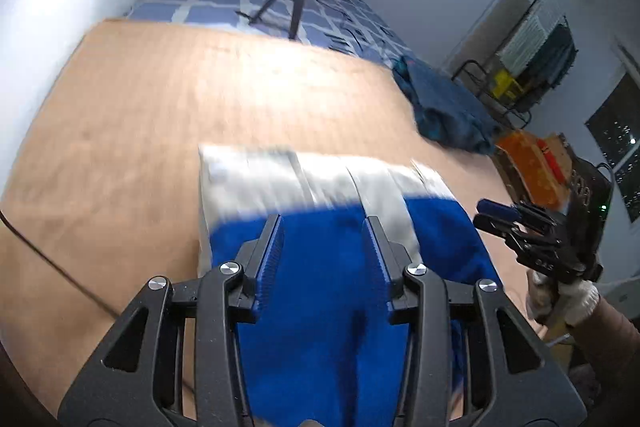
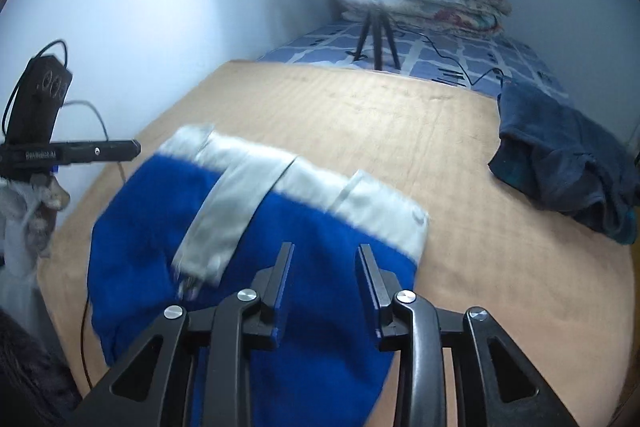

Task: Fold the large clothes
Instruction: 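Release the bundle and lift both grippers away, then slide both grippers under the sides of the folded jacket bundle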

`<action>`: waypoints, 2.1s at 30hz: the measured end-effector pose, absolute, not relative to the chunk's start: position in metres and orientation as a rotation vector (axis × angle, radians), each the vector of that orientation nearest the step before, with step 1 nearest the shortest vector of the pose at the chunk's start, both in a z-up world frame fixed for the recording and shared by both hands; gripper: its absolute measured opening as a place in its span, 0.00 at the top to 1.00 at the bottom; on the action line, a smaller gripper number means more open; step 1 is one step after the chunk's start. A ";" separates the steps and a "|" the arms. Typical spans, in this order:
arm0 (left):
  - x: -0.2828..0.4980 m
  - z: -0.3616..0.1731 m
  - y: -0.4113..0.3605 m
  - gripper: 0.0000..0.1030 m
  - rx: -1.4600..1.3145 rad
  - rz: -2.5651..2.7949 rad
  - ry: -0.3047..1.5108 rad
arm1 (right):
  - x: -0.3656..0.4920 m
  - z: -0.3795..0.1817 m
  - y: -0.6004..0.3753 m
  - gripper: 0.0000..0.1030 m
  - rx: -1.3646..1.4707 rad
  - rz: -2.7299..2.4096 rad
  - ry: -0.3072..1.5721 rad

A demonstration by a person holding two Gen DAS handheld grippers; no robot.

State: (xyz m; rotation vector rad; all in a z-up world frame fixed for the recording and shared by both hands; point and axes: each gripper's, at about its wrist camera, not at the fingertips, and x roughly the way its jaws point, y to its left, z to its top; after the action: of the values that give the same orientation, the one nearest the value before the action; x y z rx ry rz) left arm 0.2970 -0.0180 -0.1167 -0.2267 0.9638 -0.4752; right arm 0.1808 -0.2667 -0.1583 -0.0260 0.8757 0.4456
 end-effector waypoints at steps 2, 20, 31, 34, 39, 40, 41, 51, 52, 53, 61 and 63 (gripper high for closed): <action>0.315 -0.125 -0.024 0.60 -0.204 -0.464 0.986 | 0.196 -0.163 -0.262 0.70 -0.012 0.447 0.889; 0.297 -0.149 -0.009 0.60 -0.147 -0.470 1.043 | 0.190 -0.171 -0.283 0.72 0.039 0.506 0.986; 0.243 -0.193 0.000 0.60 -0.125 -0.499 1.124 | 0.128 -0.230 -0.296 0.76 0.051 0.520 1.127; 0.234 -0.191 -0.008 0.60 -0.032 -0.500 1.092 | 0.125 -0.237 -0.301 0.76 0.082 0.513 1.136; 0.238 -0.172 0.012 0.60 -0.173 -0.485 1.069 | 0.118 -0.191 -0.299 0.77 0.052 0.534 1.017; 0.240 -0.169 0.017 0.60 -0.203 -0.478 1.059 | 0.117 -0.184 -0.299 0.74 0.041 0.526 0.991; 0.244 -0.166 0.024 0.60 -0.247 -0.474 1.054 | 0.119 -0.180 -0.301 0.63 0.048 0.516 0.966; 0.274 -0.214 0.102 0.26 -0.893 -0.498 1.194 | 0.143 -0.240 -0.359 0.20 0.479 0.524 1.094; 0.275 -0.217 0.102 0.26 -0.895 -0.509 1.200 | 0.143 -0.245 -0.362 0.21 0.505 0.528 1.106; 0.275 -0.219 0.102 0.26 -0.891 -0.518 1.209 | 0.145 -0.250 -0.364 0.23 0.516 0.533 1.121; 0.283 -0.240 0.090 0.26 -0.883 -0.556 1.269 | 0.149 -0.262 -0.370 0.24 0.623 0.598 1.134; 0.286 -0.241 0.087 0.26 -0.891 -0.566 1.270 | 0.151 -0.268 -0.374 0.24 0.678 0.626 1.137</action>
State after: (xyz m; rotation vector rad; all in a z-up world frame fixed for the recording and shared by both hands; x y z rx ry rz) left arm 0.2865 0.0871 -0.2414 -0.8906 1.2703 -0.5665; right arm 0.1509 -0.3739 -0.2675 0.6778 1.1370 0.6265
